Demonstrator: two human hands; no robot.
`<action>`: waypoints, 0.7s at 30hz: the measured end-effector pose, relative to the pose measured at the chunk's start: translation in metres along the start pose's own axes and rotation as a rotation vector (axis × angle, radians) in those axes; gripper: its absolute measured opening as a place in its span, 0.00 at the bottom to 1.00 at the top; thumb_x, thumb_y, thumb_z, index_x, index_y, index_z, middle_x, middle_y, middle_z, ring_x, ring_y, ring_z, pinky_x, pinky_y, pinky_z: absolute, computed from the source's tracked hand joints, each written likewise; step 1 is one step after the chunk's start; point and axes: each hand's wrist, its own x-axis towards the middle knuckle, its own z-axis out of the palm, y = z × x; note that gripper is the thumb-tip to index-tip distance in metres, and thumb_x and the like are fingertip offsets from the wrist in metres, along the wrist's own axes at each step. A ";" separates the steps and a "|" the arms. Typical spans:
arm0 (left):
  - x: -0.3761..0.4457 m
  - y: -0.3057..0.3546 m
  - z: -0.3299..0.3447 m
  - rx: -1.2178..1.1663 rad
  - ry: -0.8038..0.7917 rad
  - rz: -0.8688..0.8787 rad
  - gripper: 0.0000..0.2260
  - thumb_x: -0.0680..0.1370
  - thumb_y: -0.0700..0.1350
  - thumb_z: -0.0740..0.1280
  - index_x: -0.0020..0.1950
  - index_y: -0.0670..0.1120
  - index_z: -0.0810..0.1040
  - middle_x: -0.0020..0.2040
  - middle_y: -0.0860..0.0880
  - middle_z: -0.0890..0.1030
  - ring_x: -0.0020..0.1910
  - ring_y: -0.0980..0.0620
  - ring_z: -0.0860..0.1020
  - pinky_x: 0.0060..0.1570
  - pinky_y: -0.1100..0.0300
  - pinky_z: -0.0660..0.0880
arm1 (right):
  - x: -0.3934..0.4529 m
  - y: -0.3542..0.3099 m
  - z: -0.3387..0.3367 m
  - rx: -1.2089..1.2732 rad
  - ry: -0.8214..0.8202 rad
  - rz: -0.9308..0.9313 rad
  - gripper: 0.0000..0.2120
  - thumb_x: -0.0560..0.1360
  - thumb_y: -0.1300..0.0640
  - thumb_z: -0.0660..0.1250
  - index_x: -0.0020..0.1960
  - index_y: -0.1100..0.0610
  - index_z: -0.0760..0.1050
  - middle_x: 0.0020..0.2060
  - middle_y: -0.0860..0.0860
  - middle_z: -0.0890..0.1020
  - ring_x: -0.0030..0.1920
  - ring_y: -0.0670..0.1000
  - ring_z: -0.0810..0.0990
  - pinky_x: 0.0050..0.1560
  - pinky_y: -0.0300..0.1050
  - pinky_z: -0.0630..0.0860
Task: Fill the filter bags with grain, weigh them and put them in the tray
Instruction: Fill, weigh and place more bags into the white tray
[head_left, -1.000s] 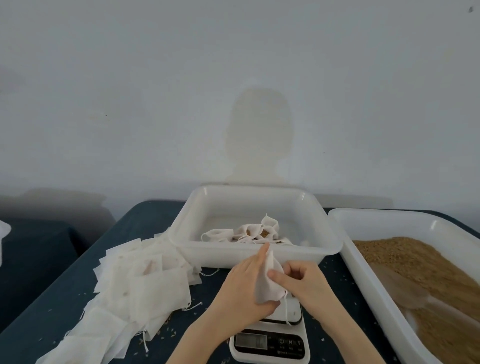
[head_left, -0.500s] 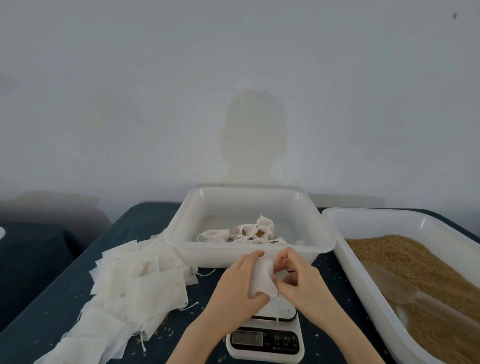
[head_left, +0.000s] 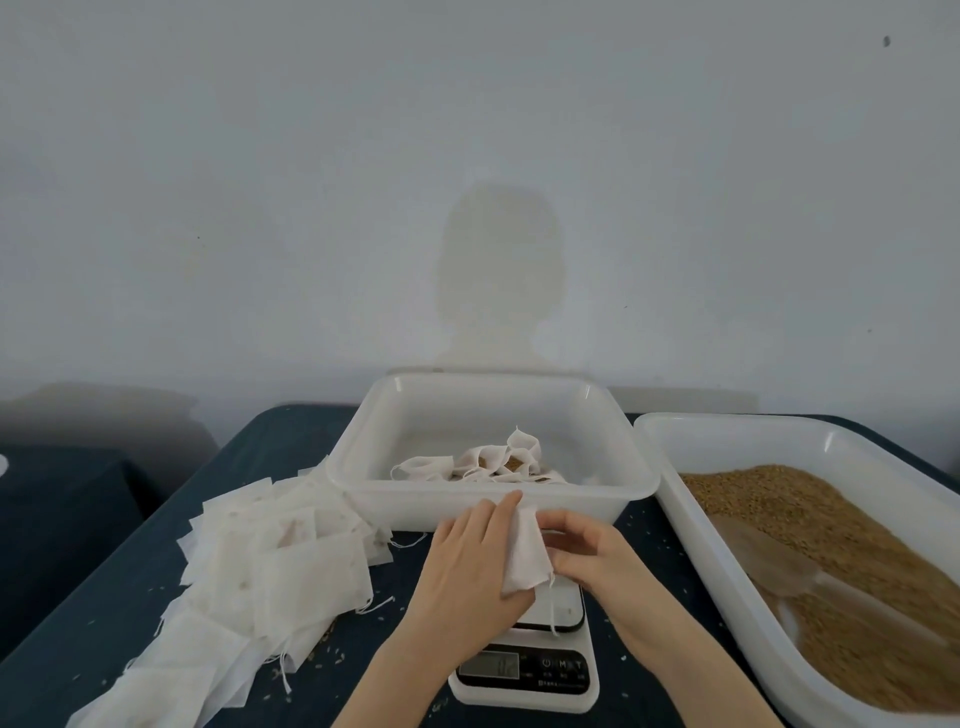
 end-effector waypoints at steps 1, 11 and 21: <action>0.000 0.000 0.000 0.037 0.005 0.006 0.37 0.68 0.60 0.53 0.76 0.49 0.57 0.58 0.55 0.71 0.57 0.54 0.71 0.57 0.61 0.65 | 0.000 0.000 0.000 0.003 0.006 0.013 0.14 0.76 0.68 0.63 0.55 0.54 0.81 0.50 0.50 0.84 0.55 0.48 0.81 0.58 0.44 0.78; 0.003 0.003 -0.003 0.109 0.021 0.040 0.35 0.68 0.58 0.54 0.75 0.48 0.61 0.56 0.55 0.73 0.53 0.54 0.73 0.55 0.60 0.67 | 0.005 0.005 0.000 -0.176 -0.038 -0.080 0.11 0.75 0.61 0.68 0.46 0.46 0.84 0.44 0.46 0.85 0.48 0.43 0.83 0.51 0.36 0.77; 0.011 -0.003 0.000 -0.161 -0.054 0.030 0.34 0.70 0.59 0.64 0.74 0.54 0.58 0.64 0.59 0.68 0.64 0.59 0.66 0.61 0.67 0.55 | 0.010 -0.006 -0.001 -0.415 -0.027 -0.130 0.15 0.71 0.64 0.71 0.40 0.42 0.78 0.36 0.42 0.81 0.38 0.41 0.79 0.42 0.35 0.77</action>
